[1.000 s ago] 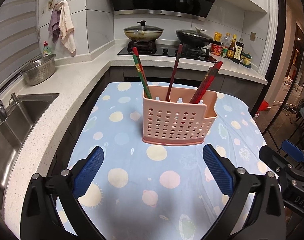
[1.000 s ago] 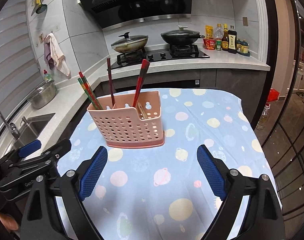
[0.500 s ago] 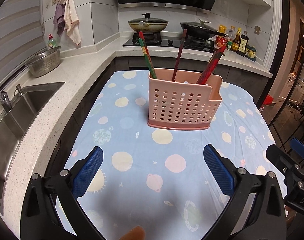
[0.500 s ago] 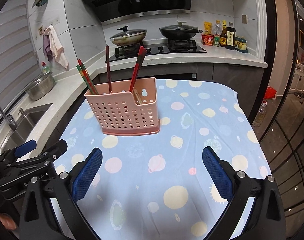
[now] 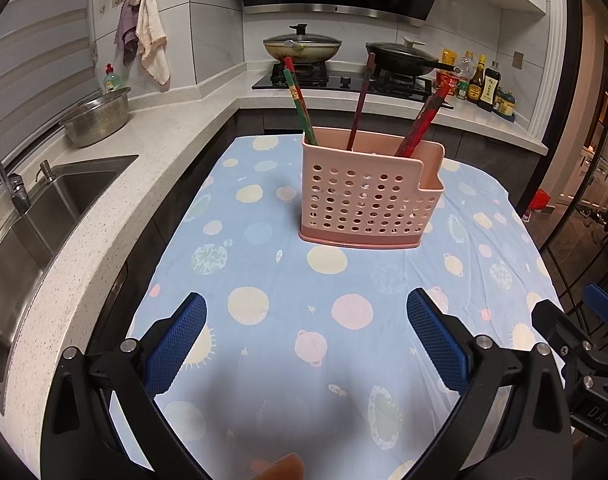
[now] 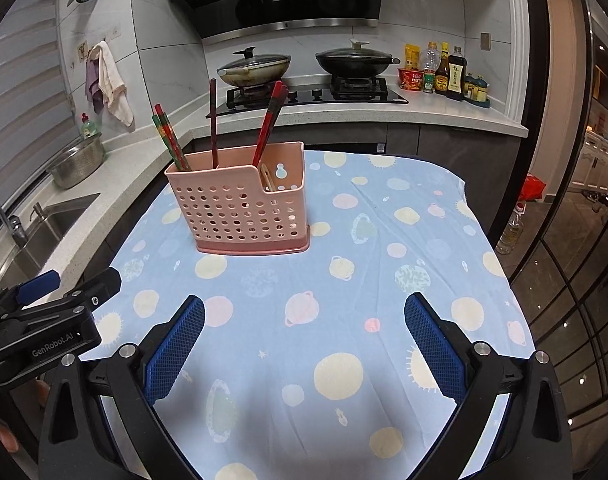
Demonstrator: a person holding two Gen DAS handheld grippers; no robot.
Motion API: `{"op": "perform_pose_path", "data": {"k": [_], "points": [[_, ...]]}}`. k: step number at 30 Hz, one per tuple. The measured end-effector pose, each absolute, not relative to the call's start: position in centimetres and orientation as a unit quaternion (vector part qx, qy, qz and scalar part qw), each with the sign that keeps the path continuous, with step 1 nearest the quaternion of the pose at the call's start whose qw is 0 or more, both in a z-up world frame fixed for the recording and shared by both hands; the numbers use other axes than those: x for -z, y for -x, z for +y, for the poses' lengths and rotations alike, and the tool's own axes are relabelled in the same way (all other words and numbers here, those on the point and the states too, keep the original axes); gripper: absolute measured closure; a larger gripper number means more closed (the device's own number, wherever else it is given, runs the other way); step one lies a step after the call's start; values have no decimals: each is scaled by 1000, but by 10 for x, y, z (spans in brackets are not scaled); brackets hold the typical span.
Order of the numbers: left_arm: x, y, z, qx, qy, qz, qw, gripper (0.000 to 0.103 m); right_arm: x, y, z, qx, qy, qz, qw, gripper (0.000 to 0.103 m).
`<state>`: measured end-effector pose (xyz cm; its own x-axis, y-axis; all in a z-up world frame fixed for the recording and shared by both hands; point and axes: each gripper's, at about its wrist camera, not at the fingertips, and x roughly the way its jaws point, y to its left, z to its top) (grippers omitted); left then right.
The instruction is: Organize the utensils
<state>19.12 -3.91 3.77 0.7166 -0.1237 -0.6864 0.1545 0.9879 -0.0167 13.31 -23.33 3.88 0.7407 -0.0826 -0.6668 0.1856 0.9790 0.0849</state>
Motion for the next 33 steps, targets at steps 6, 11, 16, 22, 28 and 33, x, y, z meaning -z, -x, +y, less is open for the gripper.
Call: {"op": "perform_pose_path", "data": {"k": [6, 11, 16, 22, 28, 33], "points": [[-36, -187, -38, 71, -21, 370, 926, 7, -35, -130, -233, 76, -68, 357, 929, 7], [-35, -183, -37, 63, -23, 370, 926, 7, -34, -128, -233, 77, -69, 357, 929, 7], [-33, -183, -36, 57, -21, 373, 926, 7, -32, -127, -234, 79, -68, 359, 928, 7], [-32, -183, -36, 53, -24, 373, 926, 7, -30, -127, -233, 79, -70, 360, 927, 7], [-31, -182, -34, 49, -20, 370, 927, 7, -29, -126, -233, 78, -71, 363, 926, 7], [-30, -183, -34, 41, -18, 371, 927, 7, -27, -126, -234, 80, -71, 363, 926, 7]]}}
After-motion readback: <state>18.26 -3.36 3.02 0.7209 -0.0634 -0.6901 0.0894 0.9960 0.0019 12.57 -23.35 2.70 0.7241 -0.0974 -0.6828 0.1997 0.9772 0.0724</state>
